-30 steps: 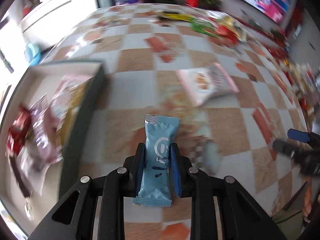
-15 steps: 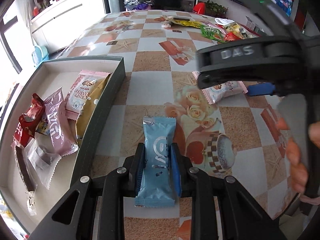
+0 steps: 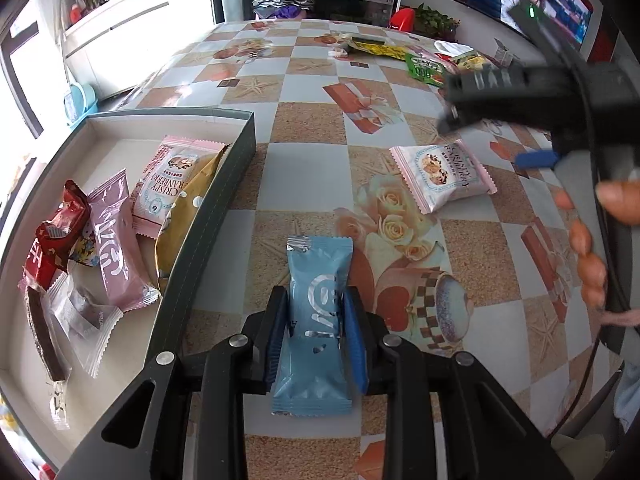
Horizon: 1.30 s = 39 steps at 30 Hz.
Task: Organize snacks
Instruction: 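Grasp the pink Crispy Cranberry pack with the right tool, then carry blue bar with left tool while right tool carries cranberry pack into tray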
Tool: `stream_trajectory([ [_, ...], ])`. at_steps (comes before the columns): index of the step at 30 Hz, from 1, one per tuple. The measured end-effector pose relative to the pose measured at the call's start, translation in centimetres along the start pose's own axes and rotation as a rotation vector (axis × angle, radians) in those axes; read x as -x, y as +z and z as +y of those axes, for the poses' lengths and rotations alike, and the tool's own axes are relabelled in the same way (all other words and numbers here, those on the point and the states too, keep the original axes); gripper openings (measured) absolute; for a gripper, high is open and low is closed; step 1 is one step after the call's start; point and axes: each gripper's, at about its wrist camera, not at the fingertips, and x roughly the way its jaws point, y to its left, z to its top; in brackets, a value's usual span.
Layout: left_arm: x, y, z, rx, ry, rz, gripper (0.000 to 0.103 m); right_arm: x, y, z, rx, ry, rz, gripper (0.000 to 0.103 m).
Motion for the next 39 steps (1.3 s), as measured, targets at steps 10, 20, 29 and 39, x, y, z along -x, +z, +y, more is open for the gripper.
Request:
stream_trajectory([
  [10,0.0,0.0,-0.3,-0.01,0.011,0.004,0.037,5.0,-5.7,1.6,0.49,0.149,-0.028,0.103],
  [20,-0.2,-0.1,-0.1,-0.001,0.051,0.024,0.061,0.9,-9.6,7.1,0.864,0.12,0.059,0.103],
  [29,-0.4,0.2,0.3,0.016,0.053,0.04,0.062,1.3,-9.3,6.1,0.763,0.142,0.036,0.055],
  [39,0.8,-0.7,-1.2,0.015,0.0,0.037,0.025,4.0,-10.6,3.0,0.536,0.218,-0.012,0.04],
])
